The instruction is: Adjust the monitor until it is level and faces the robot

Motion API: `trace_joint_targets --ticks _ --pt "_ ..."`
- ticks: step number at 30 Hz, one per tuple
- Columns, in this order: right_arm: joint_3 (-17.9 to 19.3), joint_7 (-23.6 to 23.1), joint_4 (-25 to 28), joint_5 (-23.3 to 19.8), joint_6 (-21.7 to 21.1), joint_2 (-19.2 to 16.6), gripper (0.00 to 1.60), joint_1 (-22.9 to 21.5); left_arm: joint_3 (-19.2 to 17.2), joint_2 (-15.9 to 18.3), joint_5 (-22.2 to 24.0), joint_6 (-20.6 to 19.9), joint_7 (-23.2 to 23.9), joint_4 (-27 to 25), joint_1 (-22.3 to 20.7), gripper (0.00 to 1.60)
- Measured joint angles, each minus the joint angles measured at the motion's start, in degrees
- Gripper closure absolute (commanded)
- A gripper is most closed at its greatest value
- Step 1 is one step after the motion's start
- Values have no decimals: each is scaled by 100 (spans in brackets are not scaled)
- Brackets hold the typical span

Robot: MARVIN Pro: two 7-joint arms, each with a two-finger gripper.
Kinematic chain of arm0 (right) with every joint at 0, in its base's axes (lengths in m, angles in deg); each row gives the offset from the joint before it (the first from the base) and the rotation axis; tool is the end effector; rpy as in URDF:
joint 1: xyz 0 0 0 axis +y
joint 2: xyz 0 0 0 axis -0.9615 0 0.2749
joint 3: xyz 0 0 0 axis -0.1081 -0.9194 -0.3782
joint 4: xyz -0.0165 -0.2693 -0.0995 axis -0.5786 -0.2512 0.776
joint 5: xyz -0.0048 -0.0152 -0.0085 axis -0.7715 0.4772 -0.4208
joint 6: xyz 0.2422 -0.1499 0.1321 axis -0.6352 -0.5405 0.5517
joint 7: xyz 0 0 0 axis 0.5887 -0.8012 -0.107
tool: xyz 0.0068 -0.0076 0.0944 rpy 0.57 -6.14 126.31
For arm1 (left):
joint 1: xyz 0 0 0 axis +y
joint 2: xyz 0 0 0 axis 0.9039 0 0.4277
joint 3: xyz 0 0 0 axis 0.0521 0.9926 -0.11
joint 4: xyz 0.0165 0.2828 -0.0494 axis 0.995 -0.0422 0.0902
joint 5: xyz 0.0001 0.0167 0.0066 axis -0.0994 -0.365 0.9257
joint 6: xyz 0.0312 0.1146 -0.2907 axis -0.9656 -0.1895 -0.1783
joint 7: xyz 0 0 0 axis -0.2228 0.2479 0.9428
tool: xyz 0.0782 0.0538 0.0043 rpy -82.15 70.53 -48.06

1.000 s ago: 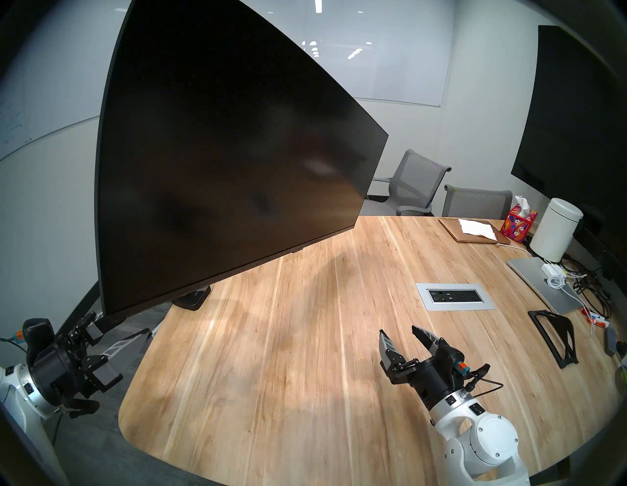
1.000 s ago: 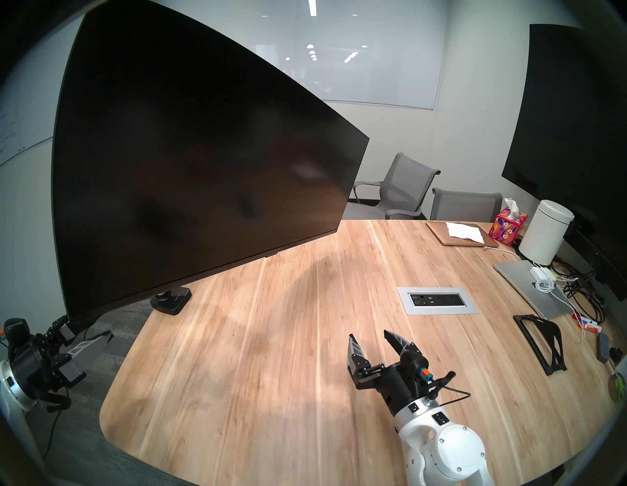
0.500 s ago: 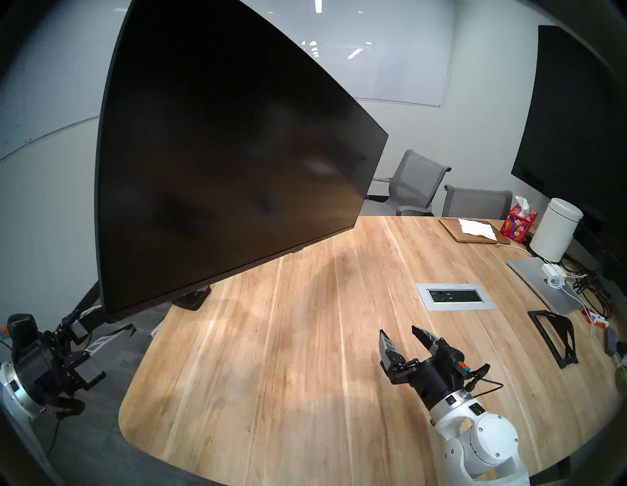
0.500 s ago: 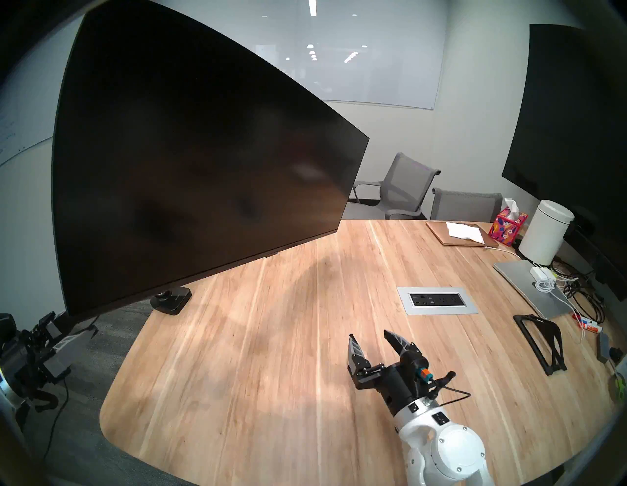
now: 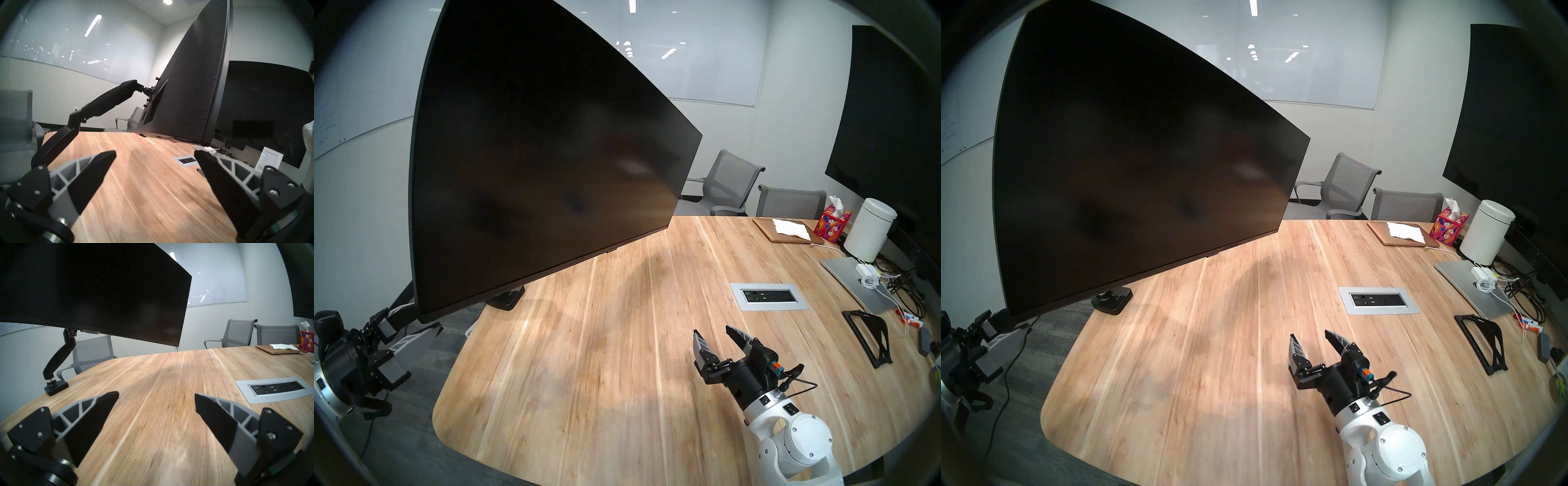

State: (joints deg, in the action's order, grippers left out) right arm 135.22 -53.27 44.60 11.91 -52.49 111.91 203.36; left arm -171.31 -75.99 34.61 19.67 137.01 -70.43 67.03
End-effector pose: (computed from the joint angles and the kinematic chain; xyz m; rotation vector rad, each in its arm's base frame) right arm 0.2327 -0.0045 -0.2896 -2.1100 -0.1748 -1.9381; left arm 0.1294 0.1791 -0.1254 1.7801 -0.3461 1.6694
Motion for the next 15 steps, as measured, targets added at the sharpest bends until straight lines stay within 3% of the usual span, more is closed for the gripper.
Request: trace_joint_targets --ticks 15 --pt "1 -2 0 1 0 2 0 0 -122 157 472 48 21 -95 358 0"
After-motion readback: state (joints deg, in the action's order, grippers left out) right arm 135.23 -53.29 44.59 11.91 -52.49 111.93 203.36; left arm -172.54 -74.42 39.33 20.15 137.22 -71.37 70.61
